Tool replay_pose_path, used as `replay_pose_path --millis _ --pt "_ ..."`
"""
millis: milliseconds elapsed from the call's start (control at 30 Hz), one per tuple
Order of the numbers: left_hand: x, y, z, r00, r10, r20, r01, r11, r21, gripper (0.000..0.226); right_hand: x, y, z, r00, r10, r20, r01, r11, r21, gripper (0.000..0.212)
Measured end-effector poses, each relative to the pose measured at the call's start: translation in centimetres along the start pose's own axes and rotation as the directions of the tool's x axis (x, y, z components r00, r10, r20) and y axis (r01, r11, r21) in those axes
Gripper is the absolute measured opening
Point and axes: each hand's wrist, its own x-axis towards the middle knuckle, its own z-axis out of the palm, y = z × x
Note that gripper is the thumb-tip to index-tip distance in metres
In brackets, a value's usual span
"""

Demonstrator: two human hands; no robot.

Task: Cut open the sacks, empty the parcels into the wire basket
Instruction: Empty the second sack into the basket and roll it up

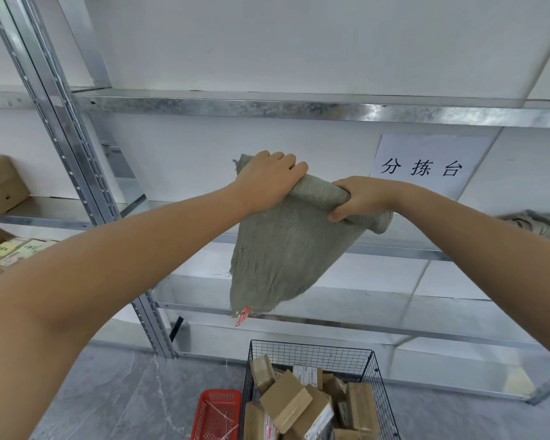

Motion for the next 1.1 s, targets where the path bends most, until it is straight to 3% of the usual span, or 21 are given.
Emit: replay_pose_path --millis 100,167,267,333,400,533,667,733,867,967,1100 --pt "-0.2 -0.2 0.1 0.998 0.064 -0.025 -0.062 0.993 0.101 0.040 0.3 0.0 0.5 0.997 -0.016 -0.079 0.014 0.999 -0.029 0.025" --pt "-0.1 -0.2 -0.2 0.990 0.023 0.141 -0.023 1.000 0.003 0.050 0.4 0.1 0.9 0.988 -0.040 -0.146 0.029 0.997 -0.077 0.022" --pt "0.3 -0.2 -1.2 0.883 -0.018 0.469 0.193 0.925 -0.326 0.063 0.2 0.2 1.4 0.969 -0.094 -0.230 0.046 0.978 -0.204 0.020" --pt "0.5 -0.4 -1.7 0.823 0.036 0.567 0.301 0.819 -0.489 0.058 0.0 0.1 1.7 0.941 -0.129 -0.313 0.014 0.939 -0.344 0.024" --pt "0.6 -0.6 -1.7 0.798 0.060 0.600 0.318 0.804 -0.503 0.045 -0.2 0.1 2.1 0.917 -0.153 -0.369 -0.035 0.890 -0.455 0.029" --pt "0.6 -0.1 -0.9 0.825 0.035 0.564 0.281 0.841 -0.463 0.032 -0.2 0.2 2.5 0.940 -0.129 -0.315 -0.056 0.853 -0.518 0.046" --pt "0.3 0.7 -0.2 0.887 0.016 0.461 0.185 0.903 -0.387 0.033 -0.6 0.3 1.3 0.999 0.002 -0.050 -0.013 0.974 -0.224 0.055" --pt "0.2 1.0 -0.1 0.918 0.009 0.398 0.135 0.933 -0.334 0.032 -0.6 0.4 0.8 1.000 0.013 -0.001 -0.013 0.987 -0.158 0.054" --pt "0.3 1.4 -0.1 0.964 -0.020 0.264 0.080 0.973 -0.217 0.033 -0.3 0.4 0.7 1.000 0.001 0.013 0.000 0.995 -0.102 0.028" --pt "0.0 1.4 0.3 0.972 -0.021 0.234 0.063 0.983 -0.170 0.036 -0.2 0.5 1.3 0.998 -0.021 -0.063 0.017 0.997 -0.072 0.020" --pt "0.2 1.3 0.3 0.963 -0.029 0.266 0.069 0.987 -0.142 0.049 -0.5 0.1 1.8 0.972 -0.066 -0.224 0.007 0.967 -0.254 0.023"
